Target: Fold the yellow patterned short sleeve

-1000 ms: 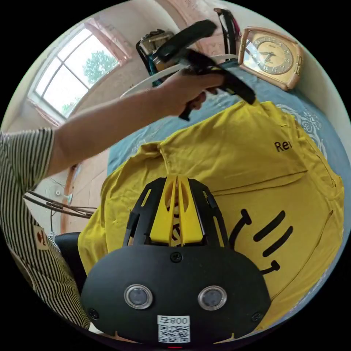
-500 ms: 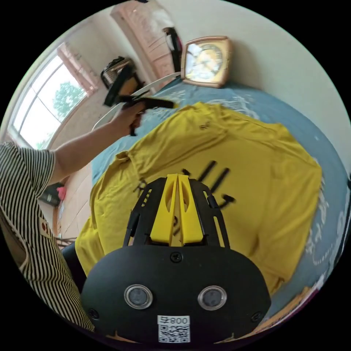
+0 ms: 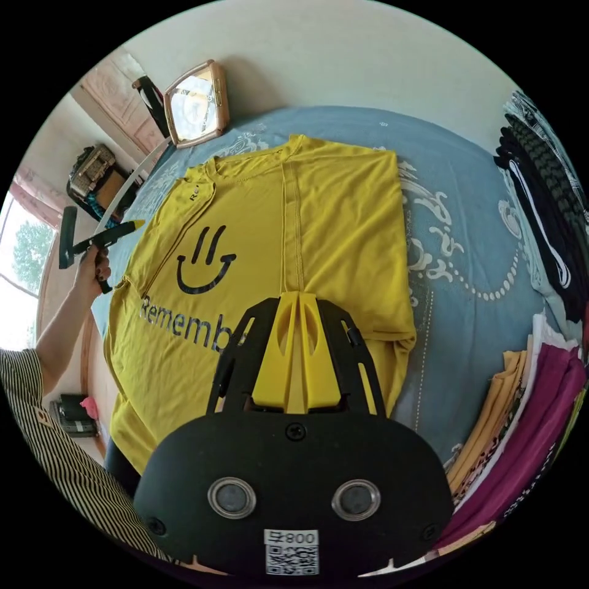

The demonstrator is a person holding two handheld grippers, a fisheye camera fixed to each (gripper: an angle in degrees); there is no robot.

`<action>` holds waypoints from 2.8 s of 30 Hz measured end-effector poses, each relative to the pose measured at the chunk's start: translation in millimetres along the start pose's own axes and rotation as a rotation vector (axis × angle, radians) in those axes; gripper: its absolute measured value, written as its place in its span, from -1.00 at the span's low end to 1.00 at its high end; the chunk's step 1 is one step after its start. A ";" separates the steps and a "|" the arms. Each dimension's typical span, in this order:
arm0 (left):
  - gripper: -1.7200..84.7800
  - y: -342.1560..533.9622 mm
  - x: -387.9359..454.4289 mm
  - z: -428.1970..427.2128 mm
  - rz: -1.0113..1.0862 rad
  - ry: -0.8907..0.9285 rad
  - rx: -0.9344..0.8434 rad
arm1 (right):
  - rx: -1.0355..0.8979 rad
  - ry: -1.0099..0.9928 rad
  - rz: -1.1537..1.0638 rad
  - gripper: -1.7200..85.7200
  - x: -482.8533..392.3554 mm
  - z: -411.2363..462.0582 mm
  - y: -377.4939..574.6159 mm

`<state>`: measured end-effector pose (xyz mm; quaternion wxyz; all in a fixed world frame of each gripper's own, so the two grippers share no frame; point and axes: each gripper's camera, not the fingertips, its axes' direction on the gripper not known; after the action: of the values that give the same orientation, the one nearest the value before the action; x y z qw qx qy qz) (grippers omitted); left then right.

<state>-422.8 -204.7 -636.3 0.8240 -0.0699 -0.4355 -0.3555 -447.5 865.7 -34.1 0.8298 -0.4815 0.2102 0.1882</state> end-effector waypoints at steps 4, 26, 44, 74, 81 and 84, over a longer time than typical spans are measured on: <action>-0.95 39.1 -19.8 -25.8 -0.074 0.111 0.001 | 0.036 -0.075 0.089 -0.96 22.7 -49.6 15.3; -0.77 350.2 -146.9 -73.6 -0.706 0.392 -0.200 | -0.078 -0.309 0.478 -0.95 93.4 -255.6 246.3; -0.67 411.5 -226.6 -40.6 -0.863 0.606 -0.097 | -0.125 -0.530 0.581 -0.80 135.0 -259.9 273.2; -0.94 541.2 -257.2 -60.0 -0.870 0.915 0.202 | 0.159 -0.937 0.634 -0.94 141.1 -371.6 279.0; -0.95 556.4 -246.5 -109.2 -0.736 0.959 0.278 | 0.293 -0.978 0.479 -0.95 128.4 -463.6 252.0; -0.95 555.8 -236.6 -124.7 -0.677 0.993 0.318 | 0.344 -0.986 0.407 -0.95 117.1 -496.4 233.1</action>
<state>-67.0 276.3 -786.0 0.7701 0.3694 -0.0461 -0.5181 -552.1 551.2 -486.3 0.8434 -0.1438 -0.0865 0.5105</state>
